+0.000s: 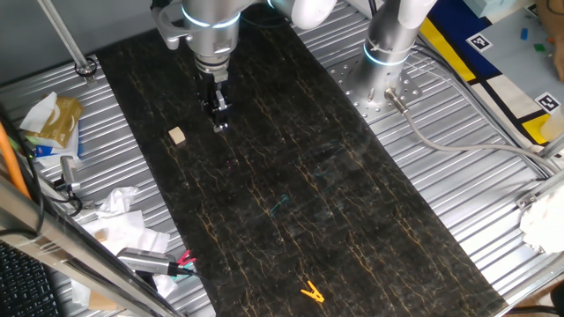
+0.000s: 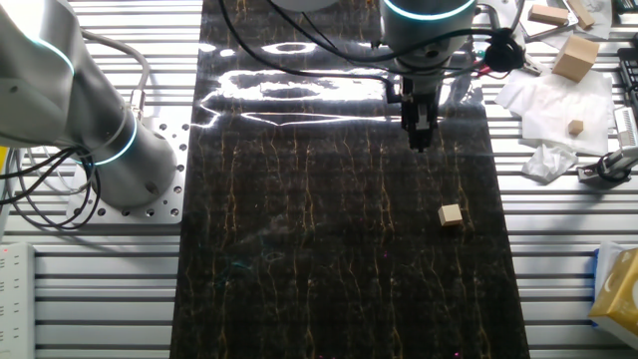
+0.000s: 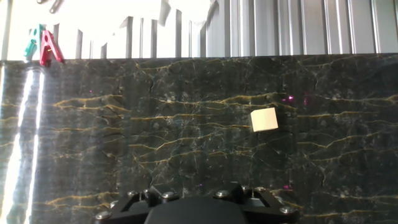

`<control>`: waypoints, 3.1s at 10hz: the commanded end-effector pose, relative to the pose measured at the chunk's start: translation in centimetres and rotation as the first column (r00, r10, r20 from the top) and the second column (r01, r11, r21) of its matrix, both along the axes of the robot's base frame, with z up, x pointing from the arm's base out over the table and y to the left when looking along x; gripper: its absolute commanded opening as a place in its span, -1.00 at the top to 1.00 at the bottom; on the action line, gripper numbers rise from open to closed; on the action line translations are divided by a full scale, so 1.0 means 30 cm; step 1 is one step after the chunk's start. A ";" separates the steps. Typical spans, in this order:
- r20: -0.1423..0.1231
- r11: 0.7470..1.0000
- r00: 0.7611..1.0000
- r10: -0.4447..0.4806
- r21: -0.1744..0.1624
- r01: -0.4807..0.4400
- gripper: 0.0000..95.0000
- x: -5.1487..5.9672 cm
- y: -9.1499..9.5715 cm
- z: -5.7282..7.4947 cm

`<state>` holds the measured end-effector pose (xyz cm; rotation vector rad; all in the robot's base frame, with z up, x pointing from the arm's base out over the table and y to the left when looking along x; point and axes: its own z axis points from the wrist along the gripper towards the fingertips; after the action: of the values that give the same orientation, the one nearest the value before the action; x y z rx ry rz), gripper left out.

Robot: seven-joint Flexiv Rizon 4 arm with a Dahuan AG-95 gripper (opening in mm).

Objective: Hold a small block with the gripper and sweep it from left to right on the table

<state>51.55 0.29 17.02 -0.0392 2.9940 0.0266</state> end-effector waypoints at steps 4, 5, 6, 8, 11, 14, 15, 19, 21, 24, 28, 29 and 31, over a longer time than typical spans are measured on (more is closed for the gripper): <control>-0.005 1.000 1.000 -0.014 0.004 0.014 -0.20 0.006 -0.014 -0.020; -0.004 1.000 1.000 -0.012 0.003 0.012 -0.20 0.010 -0.020 -0.031; -0.001 1.000 1.000 -0.012 0.003 0.012 -0.20 0.014 -0.025 -0.038; 0.000 1.000 1.000 -0.009 0.005 0.009 -0.20 0.031 -0.041 -0.035; -0.003 1.000 1.000 0.006 0.007 -0.006 -0.20 0.057 -0.074 -0.024; -0.002 1.000 1.000 0.012 0.007 -0.012 -0.20 0.079 -0.105 -0.029; -0.002 1.000 1.000 0.011 0.008 -0.011 -0.20 0.086 -0.113 -0.031; -0.003 1.000 1.000 0.018 0.007 -0.018 -0.20 0.116 -0.162 -0.032; -0.002 1.000 1.000 0.019 0.008 -0.019 -0.20 0.124 -0.171 -0.034; -0.002 1.000 1.000 0.019 0.007 -0.019 -0.20 0.139 -0.175 -0.033; -0.002 1.000 1.000 0.018 0.007 -0.018 0.20 0.145 -0.178 -0.041; -0.002 1.000 1.000 0.018 0.007 -0.018 0.20 0.146 -0.179 -0.043; -0.001 1.000 1.000 0.020 0.008 -0.020 0.20 0.150 -0.183 -0.049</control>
<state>56.06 -5.20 15.52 -0.0704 2.9939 0.0389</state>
